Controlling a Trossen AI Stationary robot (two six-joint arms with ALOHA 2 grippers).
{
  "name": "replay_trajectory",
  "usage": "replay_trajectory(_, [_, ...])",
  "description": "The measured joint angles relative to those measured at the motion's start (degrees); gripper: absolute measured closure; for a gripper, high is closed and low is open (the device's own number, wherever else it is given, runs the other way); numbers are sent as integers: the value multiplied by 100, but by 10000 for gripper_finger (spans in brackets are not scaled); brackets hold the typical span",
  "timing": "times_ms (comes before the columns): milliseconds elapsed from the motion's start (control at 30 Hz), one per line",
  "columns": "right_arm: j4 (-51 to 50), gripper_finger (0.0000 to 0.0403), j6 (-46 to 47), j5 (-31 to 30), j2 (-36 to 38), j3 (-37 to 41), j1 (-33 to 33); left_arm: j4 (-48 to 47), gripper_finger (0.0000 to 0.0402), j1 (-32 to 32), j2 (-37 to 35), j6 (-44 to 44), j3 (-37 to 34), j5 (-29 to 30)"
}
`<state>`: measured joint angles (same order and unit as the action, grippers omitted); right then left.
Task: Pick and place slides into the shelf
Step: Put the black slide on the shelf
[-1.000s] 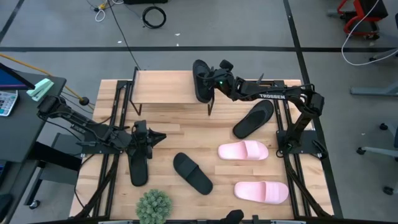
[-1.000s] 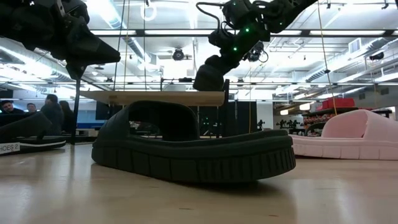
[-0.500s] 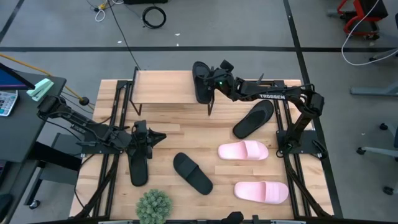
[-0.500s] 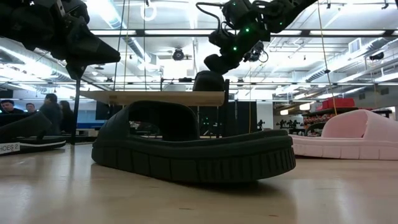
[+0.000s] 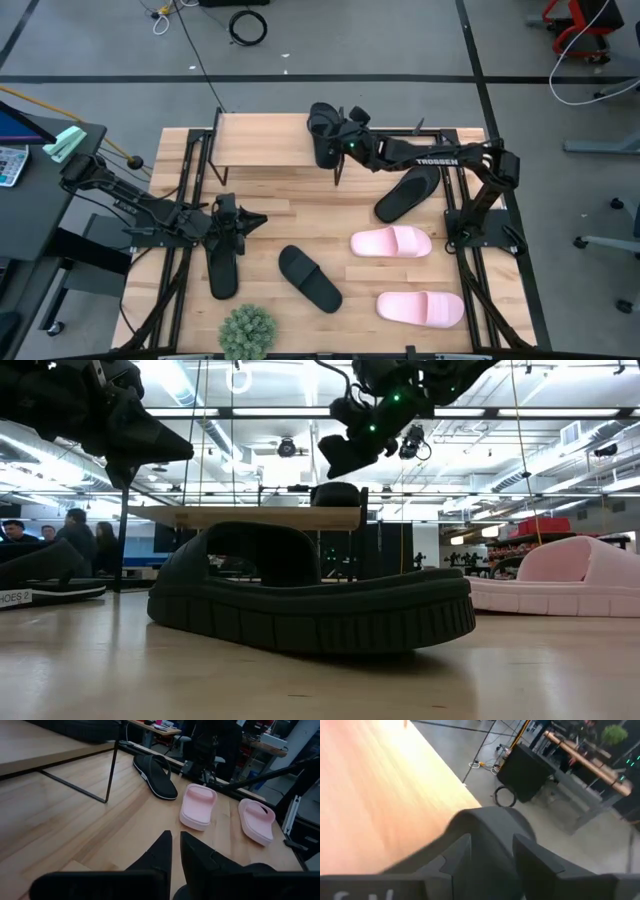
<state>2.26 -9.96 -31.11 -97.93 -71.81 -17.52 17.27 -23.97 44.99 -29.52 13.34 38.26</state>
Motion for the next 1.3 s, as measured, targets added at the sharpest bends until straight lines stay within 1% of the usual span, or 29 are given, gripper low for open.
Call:
replay_trajectory(67, [-68,254,248,61,1,0,182,-1,361,0,0,0,0,0])
replay_trajectory(100, [-131,254,333,189,4,0,298,-1,362,0,0,0,0,0])
replay_trajectory(167, [-281,256,379,431,4,0,567,-1,365,0,0,0,0,1])
replay_trajectory(233, [-378,256,361,551,4,0,883,-8,367,0,0,2,0,0])
replay_trajectory(300, [-498,256,275,577,4,-2,1265,-15,367,-4,0,0,0,0])
replay_trajectory(467, [-1174,258,242,673,29,-2,2387,-45,361,-51,0,2,0,0])
replay_trajectory(567, [-1523,259,291,1203,17,-2,3005,-44,362,-79,1,4,0,-8])
replay_trajectory(667, [-1323,259,304,1755,-196,-11,3516,-43,368,-76,0,2,0,-9])
replay_trajectory(767, [-997,259,285,1715,-617,-11,3887,-22,373,-76,0,4,0,-7])
replay_trajectory(933, [-656,259,-70,1196,-1239,-4,4071,21,368,-76,2,143,0,-4])
replay_trajectory(1033, [-451,256,-36,1192,-1483,-2,3980,97,356,-76,2,511,-2,2])
replay_trajectory(1167, [-218,249,-37,1221,-1623,-2,3862,311,337,-76,2,1027,-2,-1])
replay_trajectory(1300, [-273,245,-67,1266,-1661,-2,3853,320,316,-76,2,1080,-2,0])
